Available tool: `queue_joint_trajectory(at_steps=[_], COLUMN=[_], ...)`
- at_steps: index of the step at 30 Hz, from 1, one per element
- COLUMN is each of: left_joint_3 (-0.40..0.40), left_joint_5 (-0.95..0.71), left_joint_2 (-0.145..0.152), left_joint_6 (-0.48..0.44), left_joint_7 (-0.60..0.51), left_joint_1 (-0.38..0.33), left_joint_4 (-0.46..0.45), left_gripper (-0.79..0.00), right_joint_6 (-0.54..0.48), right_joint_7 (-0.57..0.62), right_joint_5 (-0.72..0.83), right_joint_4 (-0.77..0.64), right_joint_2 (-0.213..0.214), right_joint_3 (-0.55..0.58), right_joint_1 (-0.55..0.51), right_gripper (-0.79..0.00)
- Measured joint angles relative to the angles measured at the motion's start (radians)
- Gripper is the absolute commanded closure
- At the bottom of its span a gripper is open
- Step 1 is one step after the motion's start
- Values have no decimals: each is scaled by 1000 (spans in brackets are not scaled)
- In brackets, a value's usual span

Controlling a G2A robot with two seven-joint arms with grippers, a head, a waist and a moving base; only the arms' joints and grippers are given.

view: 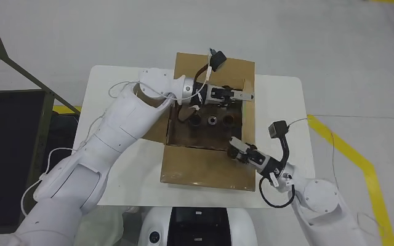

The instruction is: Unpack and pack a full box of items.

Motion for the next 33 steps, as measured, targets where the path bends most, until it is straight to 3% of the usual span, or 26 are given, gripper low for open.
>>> queue_joint_trajectory(at_steps=[17,33], left_joint_3=[-263,-501], left_joint_5=[31,28], left_joint_2=[75,144], left_joint_6=[4,-6], left_joint_7=[-51,-201], left_joint_1=[87,167], left_joint_4=[-95,-106], left_gripper=[-785,-785], right_joint_6=[-131,-29], right_joint_7=[-171,-310], right_joint_5=[20,11], right_joint_4=[-48,96], right_joint_2=[6,-5], right_joint_3=[170,160], right_joint_1=[-142,-32], right_gripper=[-785,-785])
